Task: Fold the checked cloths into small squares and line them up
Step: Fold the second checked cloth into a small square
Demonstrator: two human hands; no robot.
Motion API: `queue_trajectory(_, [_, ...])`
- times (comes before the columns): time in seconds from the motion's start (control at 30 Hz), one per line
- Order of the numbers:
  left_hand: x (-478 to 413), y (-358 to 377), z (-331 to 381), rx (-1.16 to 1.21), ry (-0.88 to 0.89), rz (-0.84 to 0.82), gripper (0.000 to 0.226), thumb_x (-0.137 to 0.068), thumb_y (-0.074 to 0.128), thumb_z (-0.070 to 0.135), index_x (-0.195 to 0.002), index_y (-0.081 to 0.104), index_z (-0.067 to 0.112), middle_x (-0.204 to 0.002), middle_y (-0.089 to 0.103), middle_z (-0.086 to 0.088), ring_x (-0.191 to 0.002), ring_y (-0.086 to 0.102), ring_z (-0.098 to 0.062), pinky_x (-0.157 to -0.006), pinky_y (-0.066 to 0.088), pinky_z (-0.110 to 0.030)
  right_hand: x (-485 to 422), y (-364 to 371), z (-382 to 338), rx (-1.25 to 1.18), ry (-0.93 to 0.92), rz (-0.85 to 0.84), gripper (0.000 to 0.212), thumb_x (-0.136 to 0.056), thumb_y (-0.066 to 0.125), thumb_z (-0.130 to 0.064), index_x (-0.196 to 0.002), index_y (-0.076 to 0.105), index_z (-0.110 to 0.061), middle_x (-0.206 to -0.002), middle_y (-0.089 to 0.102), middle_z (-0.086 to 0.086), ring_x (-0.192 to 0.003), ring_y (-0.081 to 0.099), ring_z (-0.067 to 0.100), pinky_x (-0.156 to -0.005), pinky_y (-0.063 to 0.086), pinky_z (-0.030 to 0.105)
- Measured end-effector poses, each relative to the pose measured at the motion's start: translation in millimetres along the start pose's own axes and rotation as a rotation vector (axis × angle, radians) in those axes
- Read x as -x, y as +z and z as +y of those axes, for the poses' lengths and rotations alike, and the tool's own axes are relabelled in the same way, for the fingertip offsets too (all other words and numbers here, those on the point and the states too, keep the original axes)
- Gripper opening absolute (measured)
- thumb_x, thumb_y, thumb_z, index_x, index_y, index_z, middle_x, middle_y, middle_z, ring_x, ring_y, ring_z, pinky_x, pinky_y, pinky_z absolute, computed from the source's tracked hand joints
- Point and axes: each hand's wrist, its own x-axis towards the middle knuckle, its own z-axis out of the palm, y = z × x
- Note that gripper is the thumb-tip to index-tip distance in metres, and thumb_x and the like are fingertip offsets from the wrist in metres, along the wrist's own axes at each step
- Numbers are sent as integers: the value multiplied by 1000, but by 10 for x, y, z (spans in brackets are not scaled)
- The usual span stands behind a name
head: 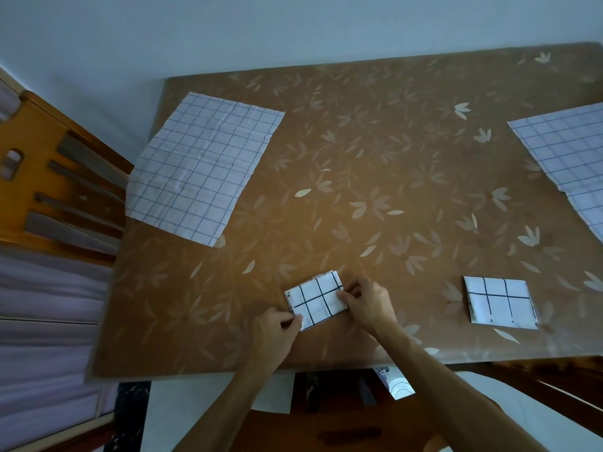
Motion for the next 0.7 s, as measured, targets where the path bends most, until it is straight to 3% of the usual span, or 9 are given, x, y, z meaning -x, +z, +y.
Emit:
queue_trajectory(0.1, [42,17,51,-87,-63,11,29,-84,69,30,-59,60,20,-68,59,3,-60,54,-10,-54,39,-15,26,33,-36,55,-32,17,13,-87,68,-30,-92,65,-19,-76,62,-9,-82,63,18,-70,54,35])
queue_trajectory(0.17, [71,-29,150,-244,-104,49,14,-84,66,36,-84,57,25,-93,56,4,-75,55,-10,-63,45,-22,45,74,-38,55,-34,46,13,-88,66,-30,-94,64,-19,-81,66,-7,-82,64,18,-69,54,34])
queue_trajectory(0.23, [58,5,223,-364,68,182,29,-84,63,30,-110,53,22,-113,50,1,-95,55,-14,-77,49,-29,52,99,-44,52,-21,65,15,-88,65,-31,-95,64,-18,-84,69,-5,-83,64,19,-68,52,33])
queue_trajectory(0.3, [16,135,288,-389,386,224,39,-84,61,17,-123,56,16,-129,53,-8,-117,53,-24,-94,48,-39,48,115,-42,58,-21,70,16,-88,64,-31,-96,64,-17,-83,70,-2,-82,64,20,-67,52,33])
queue_trajectory(0.37, [-72,307,264,-498,571,128,45,-86,60,14,-131,55,13,-143,49,-14,-134,45,-30,-109,41,-45,38,126,-37,56,-35,71,15,-88,64,-31,-95,63,-17,-81,69,-1,-79,65,21,-65,53,35])
queue_trajectory(0.43, [-127,393,201,-599,554,3,54,-91,59,25,-142,46,14,-154,40,-14,-145,34,-30,-118,31,-48,32,139,-23,61,-48,82,15,-89,63,-30,-95,63,-17,-77,68,-3,-74,65,19,-62,53,35])
queue_trajectory(0.53, [-140,400,57,-646,536,-79,58,-103,34,38,-155,23,16,-166,12,-11,-153,9,-26,-123,13,-47,54,190,-4,94,-58,119,17,-92,60,-32,-98,60,-16,-82,66,-3,-74,64,18,-57,50,32])
queue_trajectory(0.63, [-145,384,11,-674,550,-105,59,-104,24,39,-158,14,17,-167,2,-8,-154,-4,-22,-123,7,-47,126,286,33,303,-301,313,22,-93,57,-25,-111,56,-12,-105,59,4,-87,60,23,-61,50,32])
queue_trajectory(0.7, [-148,404,5,-703,542,-106,58,-105,24,39,-157,19,14,-167,5,-9,-154,-3,-22,-122,12,-48,161,362,82,434,-547,294,41,-92,46,-28,-128,54,-11,-129,57,9,-108,57,26,-82,54,35])
